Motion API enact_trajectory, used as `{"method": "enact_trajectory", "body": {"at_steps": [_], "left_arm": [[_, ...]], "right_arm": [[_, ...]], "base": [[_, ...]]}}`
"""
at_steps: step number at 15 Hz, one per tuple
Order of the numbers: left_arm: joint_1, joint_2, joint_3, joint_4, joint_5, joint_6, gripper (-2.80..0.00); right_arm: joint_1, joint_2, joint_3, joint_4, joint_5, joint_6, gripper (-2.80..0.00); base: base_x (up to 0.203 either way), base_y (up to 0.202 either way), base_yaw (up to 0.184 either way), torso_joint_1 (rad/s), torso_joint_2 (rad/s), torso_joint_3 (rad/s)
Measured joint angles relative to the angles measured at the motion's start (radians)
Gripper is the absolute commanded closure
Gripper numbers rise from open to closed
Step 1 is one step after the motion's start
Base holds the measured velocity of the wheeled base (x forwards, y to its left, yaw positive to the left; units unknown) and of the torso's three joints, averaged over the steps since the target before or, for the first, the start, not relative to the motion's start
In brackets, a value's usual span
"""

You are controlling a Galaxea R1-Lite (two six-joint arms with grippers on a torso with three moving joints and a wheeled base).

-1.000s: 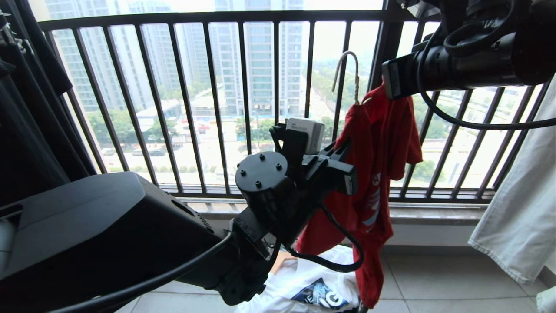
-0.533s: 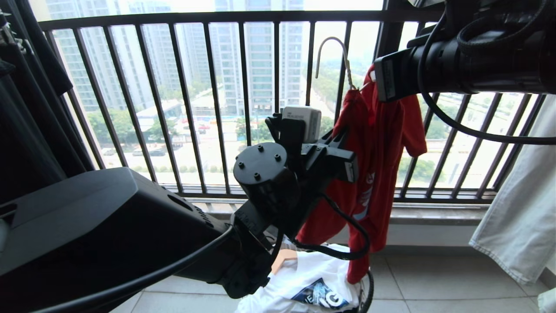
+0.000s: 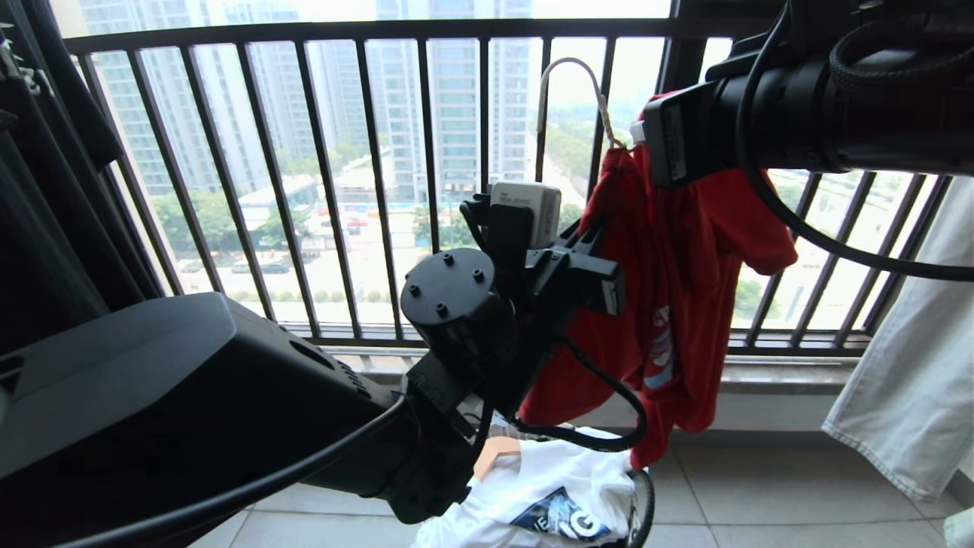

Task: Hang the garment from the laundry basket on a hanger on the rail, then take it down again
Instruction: Hang the clothes on the clothes rack

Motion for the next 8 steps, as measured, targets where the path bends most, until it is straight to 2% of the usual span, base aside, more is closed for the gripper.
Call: {"method": "enact_trajectory", "body": {"at_steps": [8], "left_arm": [[-0.05, -0.028, 0.069, -0.048, -0.002, 0.013, 0.0]], "right_arm": [[0.006, 0.024, 0.007, -0.022, 0.005, -0.035, 0.0]], "base": [[0.0, 0.0, 0.0, 0.0, 0.0, 0.0]]}}
